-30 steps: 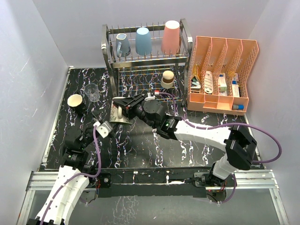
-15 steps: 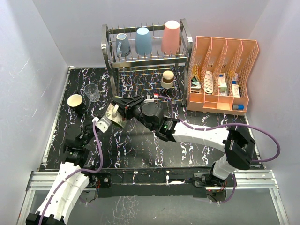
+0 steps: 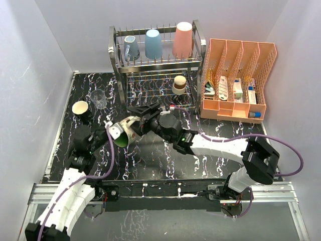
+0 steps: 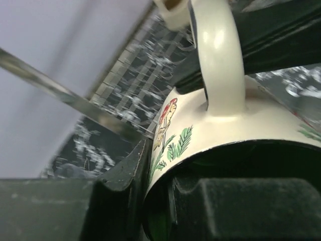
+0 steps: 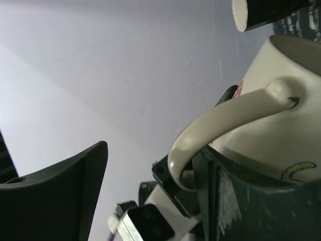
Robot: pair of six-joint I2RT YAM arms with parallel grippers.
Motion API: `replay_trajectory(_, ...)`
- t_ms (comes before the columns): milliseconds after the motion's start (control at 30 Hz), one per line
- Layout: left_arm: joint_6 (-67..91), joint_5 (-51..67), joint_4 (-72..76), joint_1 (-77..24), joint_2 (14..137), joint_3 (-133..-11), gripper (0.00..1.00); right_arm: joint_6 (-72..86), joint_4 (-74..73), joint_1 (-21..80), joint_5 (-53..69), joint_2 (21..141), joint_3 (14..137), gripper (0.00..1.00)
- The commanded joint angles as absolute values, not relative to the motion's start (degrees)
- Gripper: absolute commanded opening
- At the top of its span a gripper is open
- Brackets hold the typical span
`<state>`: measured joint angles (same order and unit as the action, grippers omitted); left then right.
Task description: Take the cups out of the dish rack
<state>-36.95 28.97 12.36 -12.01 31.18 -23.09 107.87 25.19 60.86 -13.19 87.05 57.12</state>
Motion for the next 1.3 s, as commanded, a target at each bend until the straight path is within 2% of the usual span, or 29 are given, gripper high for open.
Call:
replay_trajectory(0,-37.0,30.2,2.2,-12.2,37.0,-33.1,0.0,104.2,24.9,58.1,-8.7,82.0,52.3,0.75)
replay_trajectory(67,-36.5,28.4,-2.4,-12.3,40.8,-36.3,0.0,102.8,22.9,56.5,-7.9,80.5,50.5,0.78)
replay_trajectory(433,-40.8,15.3,-27.3,-11.4,58.5,-49.0,0.0,92.6,11.1,45.7,-4.9,71.3,43.0,0.8)
replay_trajectory(667,-39.4,13.1,-28.7,-8.4,64.3,-50.1,0.0,81.6,2.2,37.4,-5.4,66.1,43.3,0.82)
replay_trajectory(867,-38.6,15.0,-27.7,-2.0,71.0,-53.0,0.0,74.6,-3.4,32.6,-5.9,63.6,45.2,0.82)
replay_trajectory(1267,-35.2,13.7,-24.0,1.9,83.4,-60.2,0.0,70.5,-4.5,30.7,-6.0,64.8,46.7,0.82)
